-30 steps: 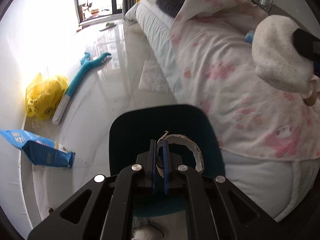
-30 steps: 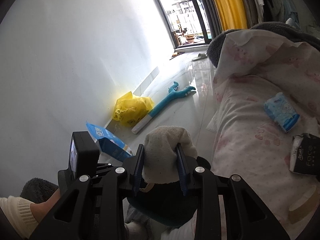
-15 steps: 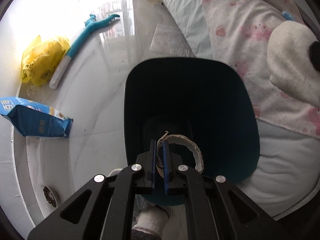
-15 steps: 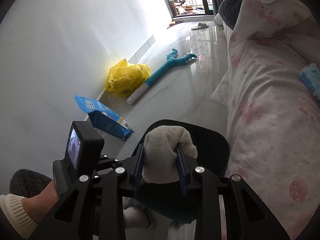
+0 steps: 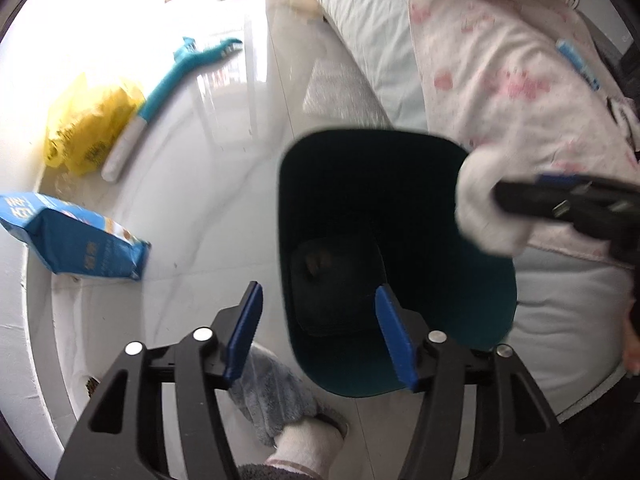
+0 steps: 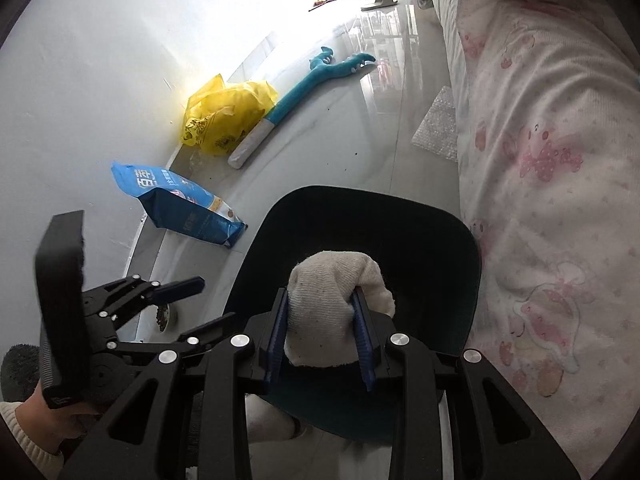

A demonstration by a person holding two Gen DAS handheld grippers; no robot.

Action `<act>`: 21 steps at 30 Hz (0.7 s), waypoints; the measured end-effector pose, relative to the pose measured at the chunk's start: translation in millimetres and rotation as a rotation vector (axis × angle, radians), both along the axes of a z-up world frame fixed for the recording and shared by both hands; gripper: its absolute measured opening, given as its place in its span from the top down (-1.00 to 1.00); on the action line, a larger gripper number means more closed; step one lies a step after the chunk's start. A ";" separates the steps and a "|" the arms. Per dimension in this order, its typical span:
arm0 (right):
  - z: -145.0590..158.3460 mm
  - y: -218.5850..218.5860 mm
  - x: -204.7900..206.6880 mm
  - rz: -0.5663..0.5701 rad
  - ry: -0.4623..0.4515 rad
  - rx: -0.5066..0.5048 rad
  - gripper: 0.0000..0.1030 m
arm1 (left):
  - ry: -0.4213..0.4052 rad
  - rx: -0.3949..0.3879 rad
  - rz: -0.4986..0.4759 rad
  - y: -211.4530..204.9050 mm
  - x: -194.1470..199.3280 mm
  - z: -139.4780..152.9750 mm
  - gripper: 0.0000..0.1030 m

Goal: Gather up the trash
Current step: 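Carry both items over the teal bin and open both tools, then move both open tools back over the bed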

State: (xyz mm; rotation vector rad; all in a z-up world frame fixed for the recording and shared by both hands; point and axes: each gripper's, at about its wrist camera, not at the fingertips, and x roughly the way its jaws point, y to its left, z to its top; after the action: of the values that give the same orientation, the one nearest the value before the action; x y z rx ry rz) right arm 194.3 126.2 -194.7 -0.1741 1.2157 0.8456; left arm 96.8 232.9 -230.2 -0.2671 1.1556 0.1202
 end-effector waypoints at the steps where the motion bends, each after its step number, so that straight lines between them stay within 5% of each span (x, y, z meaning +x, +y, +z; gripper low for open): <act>1: -4.4 2.5 -0.3 -0.001 0.006 -0.009 0.39 | -0.022 0.007 0.003 1.9 -2.2 5.6 -0.31; 9: -30.0 12.6 0.1 -0.012 0.036 -0.056 0.38 | -0.195 0.078 0.012 12.1 -16.0 49.3 -0.67; 16: -49.5 20.6 -3.0 -0.017 0.052 -0.114 0.36 | -0.328 0.101 0.003 11.7 -26.6 86.8 -0.79; 21: -53.3 19.4 -7.7 -0.021 0.041 -0.146 -0.01 | -0.418 0.136 0.006 2.9 -32.9 125.3 -0.84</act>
State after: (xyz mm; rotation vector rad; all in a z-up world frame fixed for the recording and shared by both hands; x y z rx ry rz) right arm 186.7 145.6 -248.0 -0.2629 1.3166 0.7448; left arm 63.8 235.8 -105.0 -0.1647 0.7277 0.1395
